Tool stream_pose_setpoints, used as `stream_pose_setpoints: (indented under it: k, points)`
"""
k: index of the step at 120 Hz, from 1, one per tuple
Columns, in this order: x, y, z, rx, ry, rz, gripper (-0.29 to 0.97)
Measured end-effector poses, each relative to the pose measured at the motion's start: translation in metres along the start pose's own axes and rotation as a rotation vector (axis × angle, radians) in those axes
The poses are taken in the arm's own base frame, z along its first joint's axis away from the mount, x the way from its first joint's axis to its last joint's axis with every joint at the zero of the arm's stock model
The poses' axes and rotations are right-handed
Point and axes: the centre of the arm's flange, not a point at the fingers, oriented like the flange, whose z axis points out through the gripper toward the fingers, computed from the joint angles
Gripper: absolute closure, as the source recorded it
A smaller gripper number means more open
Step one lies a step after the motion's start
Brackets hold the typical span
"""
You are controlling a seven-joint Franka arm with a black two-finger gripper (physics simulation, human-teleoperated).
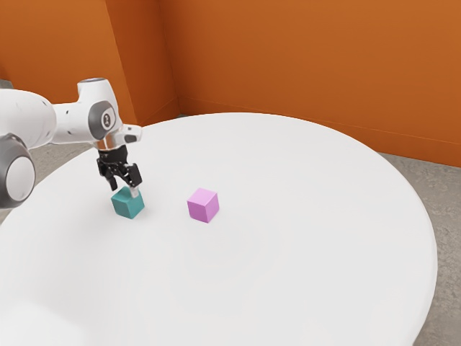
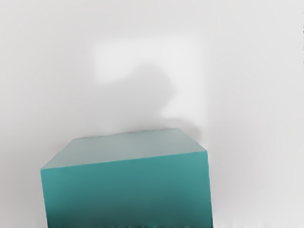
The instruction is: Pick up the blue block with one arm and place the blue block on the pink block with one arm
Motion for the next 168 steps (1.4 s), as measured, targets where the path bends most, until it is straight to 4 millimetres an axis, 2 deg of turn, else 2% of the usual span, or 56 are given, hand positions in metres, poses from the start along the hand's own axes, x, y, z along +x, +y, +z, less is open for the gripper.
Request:
stream_pose_setpoints:
  k: [76,168]
  points:
    - [0.010,-0.010,0.028,-0.008,-0.021,0.060,0.00]
    - [0.013,-0.010,0.040,-0.024,-0.028,0.082,0.01]
